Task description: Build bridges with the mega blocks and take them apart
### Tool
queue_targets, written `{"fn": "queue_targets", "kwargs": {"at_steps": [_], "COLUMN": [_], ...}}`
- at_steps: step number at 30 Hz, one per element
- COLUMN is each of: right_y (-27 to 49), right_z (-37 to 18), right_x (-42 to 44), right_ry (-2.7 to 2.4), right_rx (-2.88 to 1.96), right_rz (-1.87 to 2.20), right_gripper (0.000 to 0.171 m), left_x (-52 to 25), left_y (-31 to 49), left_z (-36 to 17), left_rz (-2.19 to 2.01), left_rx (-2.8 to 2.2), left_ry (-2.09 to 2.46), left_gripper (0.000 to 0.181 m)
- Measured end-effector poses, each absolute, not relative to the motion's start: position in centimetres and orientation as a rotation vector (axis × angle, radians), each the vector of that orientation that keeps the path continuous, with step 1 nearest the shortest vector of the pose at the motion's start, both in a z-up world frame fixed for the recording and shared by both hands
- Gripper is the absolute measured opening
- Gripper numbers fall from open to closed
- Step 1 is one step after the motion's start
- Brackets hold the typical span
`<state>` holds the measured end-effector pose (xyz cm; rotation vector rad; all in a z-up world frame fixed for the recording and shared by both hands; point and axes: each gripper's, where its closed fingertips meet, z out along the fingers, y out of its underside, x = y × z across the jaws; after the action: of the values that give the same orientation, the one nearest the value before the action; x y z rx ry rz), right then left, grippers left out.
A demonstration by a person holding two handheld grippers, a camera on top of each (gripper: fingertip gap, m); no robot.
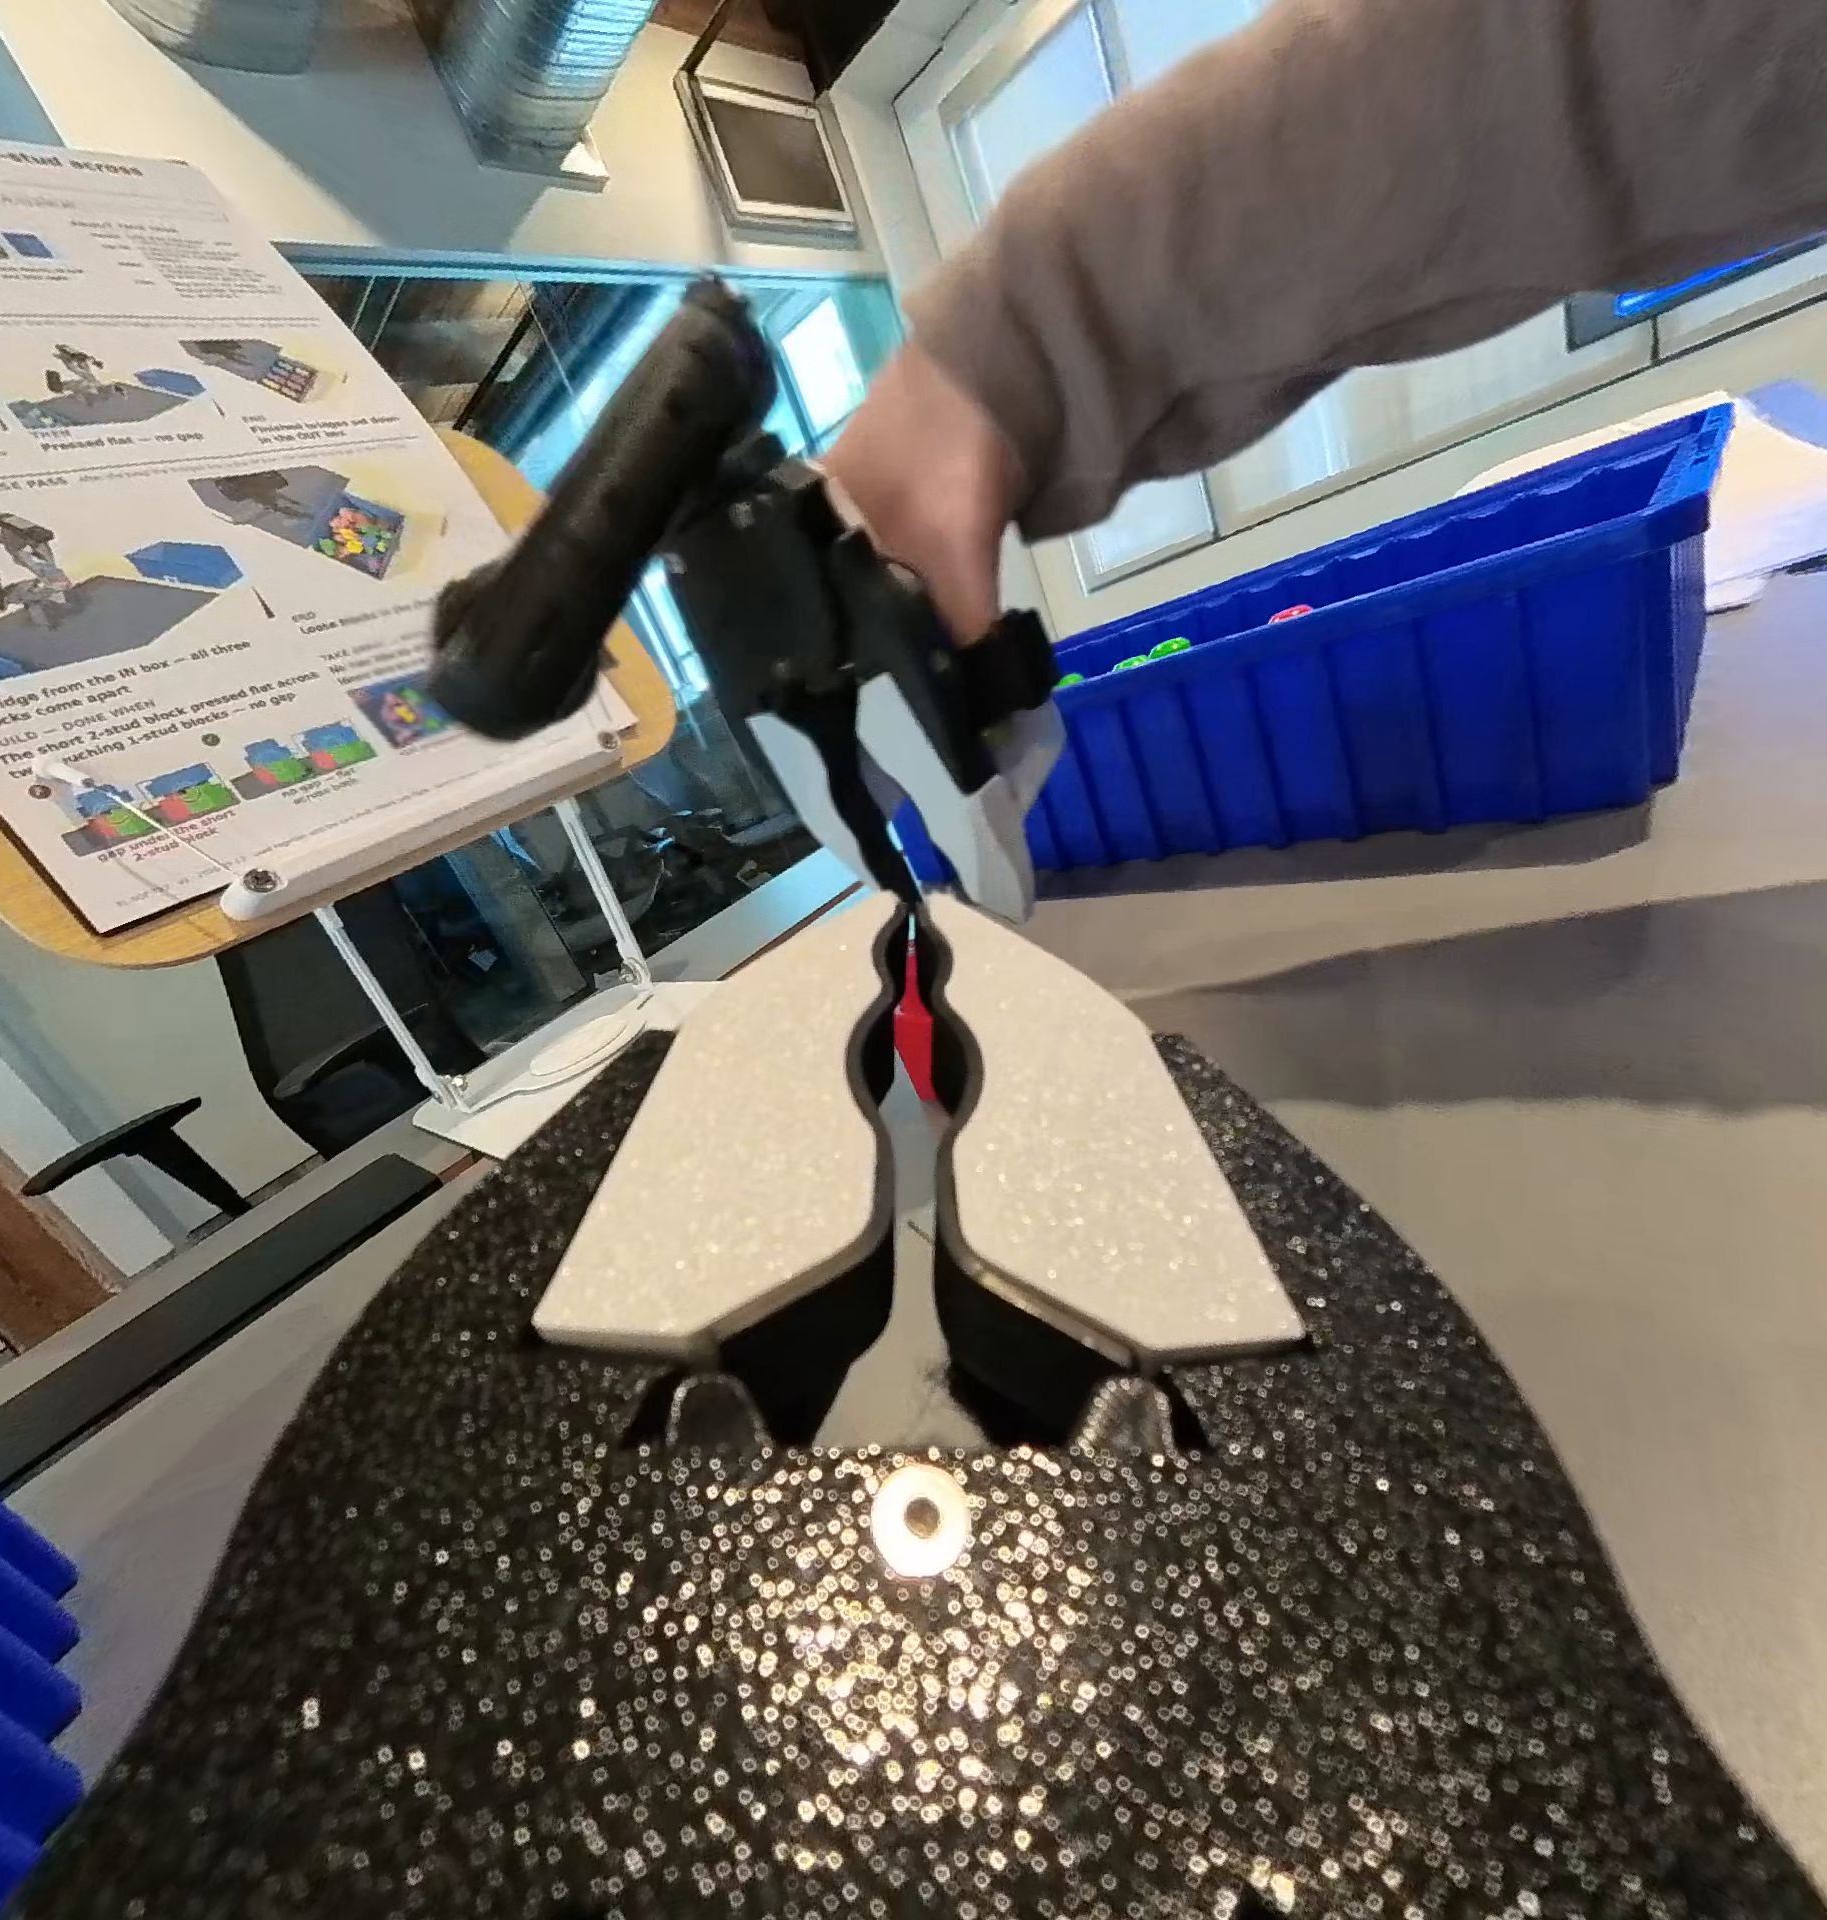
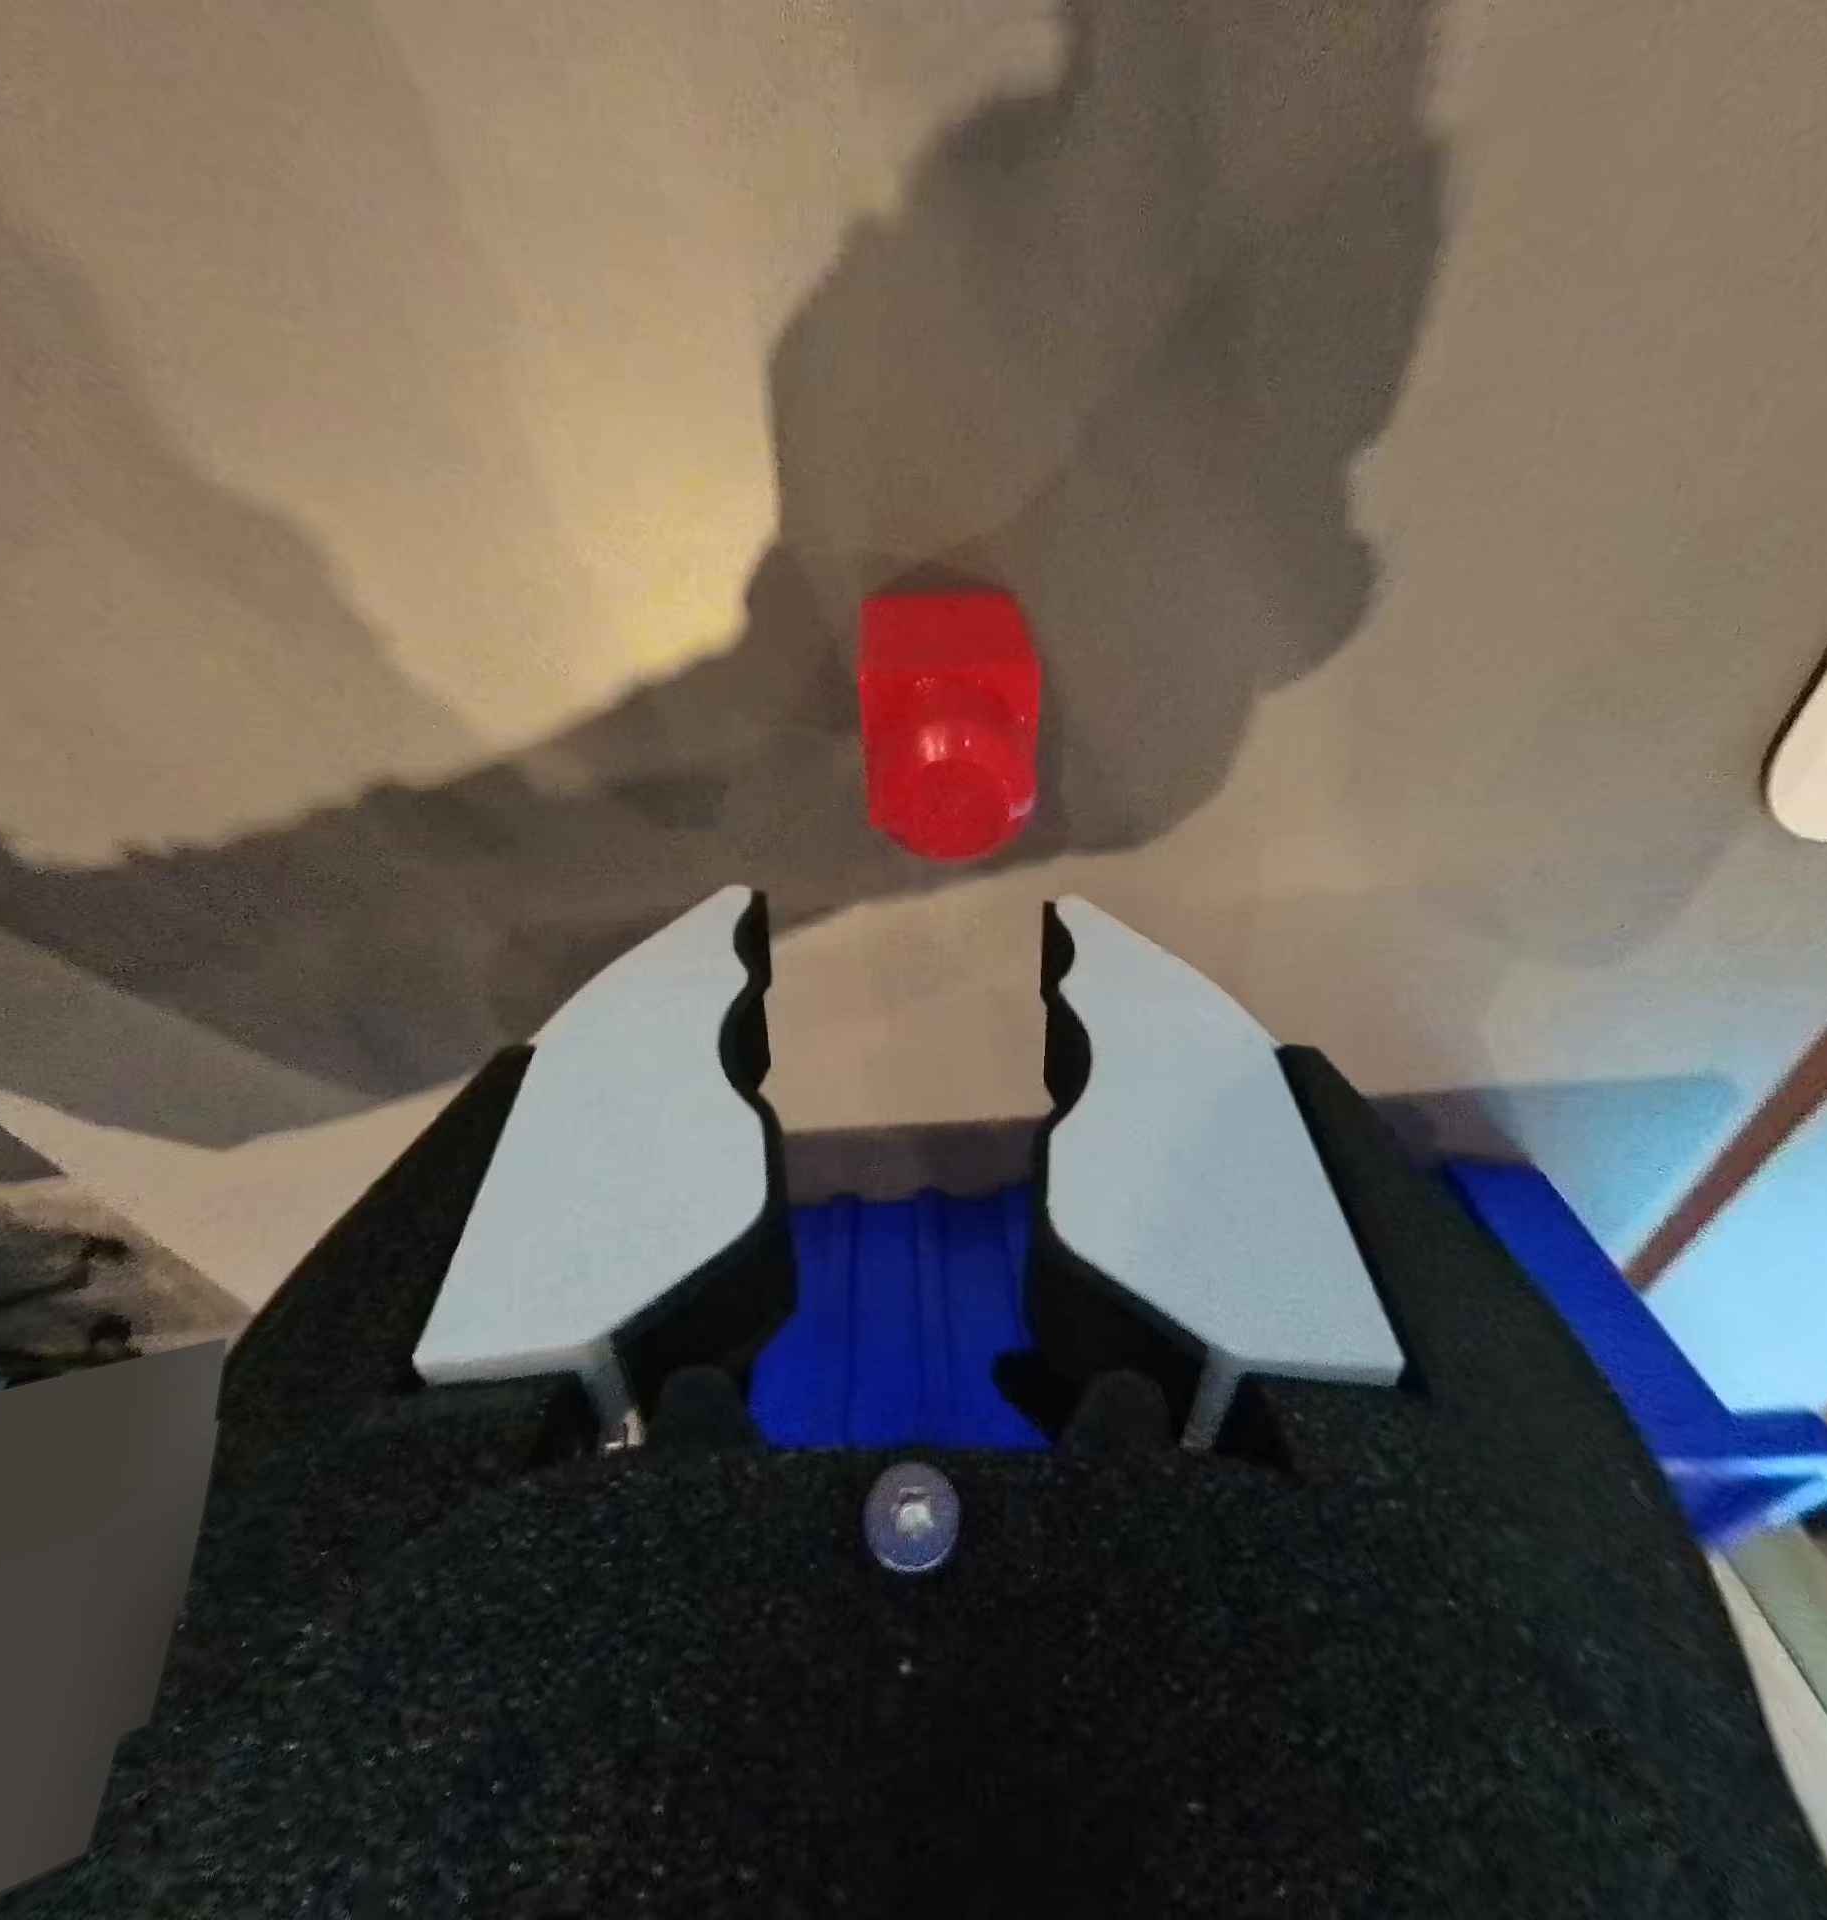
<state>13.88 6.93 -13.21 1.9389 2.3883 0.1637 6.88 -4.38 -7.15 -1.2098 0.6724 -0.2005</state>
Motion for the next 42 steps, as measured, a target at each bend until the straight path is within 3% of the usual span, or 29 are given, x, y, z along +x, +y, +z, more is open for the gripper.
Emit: {"fn": "queue_targets", "kwargs": {"at_steps": [7, 10, 17, 42], "right_y": [7.3, 7.3, 6.6, 4.8], "right_z": [-14.1, -14.2, -12.4, -14.3], "right_x": [12.6, 12.0, 6.9, 3.2], "right_ry": [2.421, 2.421, 2.502, 2.508], "right_rx": [2.039, 2.047, 2.098, 1.921], "right_rz": [-0.127, -0.185, -0.396, -0.211], "right_gripper": [0.044, 0.028, 0.027, 0.027], "left_x": [6.9, 6.9, 7.0, 7.2], "left_y": [-4.4, -4.4, -4.4, -4.6], "left_z": [-7.1, -7.1, -7.2, -7.2], "left_rz": [-0.202, -0.203, -0.203, -0.205], "left_rx": [-1.207, -1.207, -1.206, -1.204], "left_ry": [0.675, 0.675, 0.679, 0.694], "left_gripper": [0.000, 0.000, 0.000, 0.000]}}
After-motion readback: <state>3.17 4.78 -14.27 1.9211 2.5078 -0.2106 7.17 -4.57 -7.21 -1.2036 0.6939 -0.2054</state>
